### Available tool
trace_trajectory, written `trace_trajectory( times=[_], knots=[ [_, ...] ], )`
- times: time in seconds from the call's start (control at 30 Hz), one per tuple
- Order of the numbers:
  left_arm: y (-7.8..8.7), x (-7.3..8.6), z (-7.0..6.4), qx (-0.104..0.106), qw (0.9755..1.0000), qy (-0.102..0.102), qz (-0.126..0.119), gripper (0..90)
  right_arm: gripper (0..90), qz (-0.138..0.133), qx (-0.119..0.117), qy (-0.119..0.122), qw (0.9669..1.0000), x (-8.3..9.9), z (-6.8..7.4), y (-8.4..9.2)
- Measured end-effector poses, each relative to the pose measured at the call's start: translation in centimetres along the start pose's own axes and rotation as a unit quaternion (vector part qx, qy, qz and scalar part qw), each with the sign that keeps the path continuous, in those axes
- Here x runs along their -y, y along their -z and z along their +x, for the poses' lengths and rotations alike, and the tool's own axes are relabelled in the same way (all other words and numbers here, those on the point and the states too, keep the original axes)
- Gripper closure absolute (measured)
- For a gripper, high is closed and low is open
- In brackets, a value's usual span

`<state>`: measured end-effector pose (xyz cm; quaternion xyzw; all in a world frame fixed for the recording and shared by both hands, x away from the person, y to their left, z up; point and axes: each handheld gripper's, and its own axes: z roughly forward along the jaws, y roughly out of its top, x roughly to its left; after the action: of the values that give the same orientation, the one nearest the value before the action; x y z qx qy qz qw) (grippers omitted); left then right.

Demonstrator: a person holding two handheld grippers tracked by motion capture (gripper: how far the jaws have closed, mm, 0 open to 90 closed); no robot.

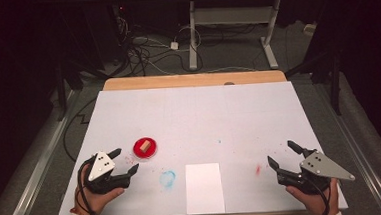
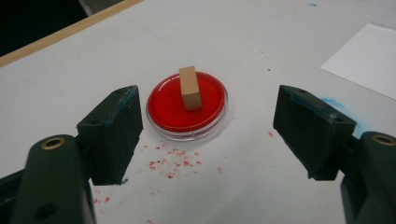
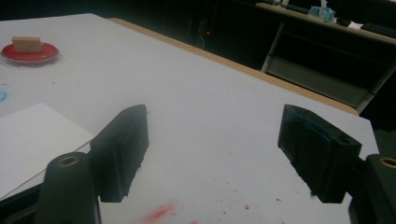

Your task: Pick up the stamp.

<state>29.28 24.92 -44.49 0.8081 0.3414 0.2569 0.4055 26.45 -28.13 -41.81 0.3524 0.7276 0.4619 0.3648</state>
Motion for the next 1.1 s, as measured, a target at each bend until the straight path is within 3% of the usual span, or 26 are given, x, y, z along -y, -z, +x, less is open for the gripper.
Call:
trace_trajectory(
  times=[0.3, 0.73, 1.1],
  knots=[
    [-0.1, -0.4, 0.2, 0.010, 0.9994, 0.006, 0.033, 26.0, 25.0, 0.013, 0.001, 0.000, 0.9999, -0.1, -0.2, -0.3],
    [0.5, -2.3, 0.6, 0.005, 0.9991, -0.007, 0.043, 26.2, 25.7, 0.011, 0.004, 0.014, 0.9998, -0.3, 0.2, -0.3],
    [-0.6, -5.1, 1.3, 0.023, 0.9957, -0.008, 0.090, 27.2, 26.4, 0.021, 0.006, 0.027, 0.9994, -0.2, 0.6, -0.6]
  ],
)
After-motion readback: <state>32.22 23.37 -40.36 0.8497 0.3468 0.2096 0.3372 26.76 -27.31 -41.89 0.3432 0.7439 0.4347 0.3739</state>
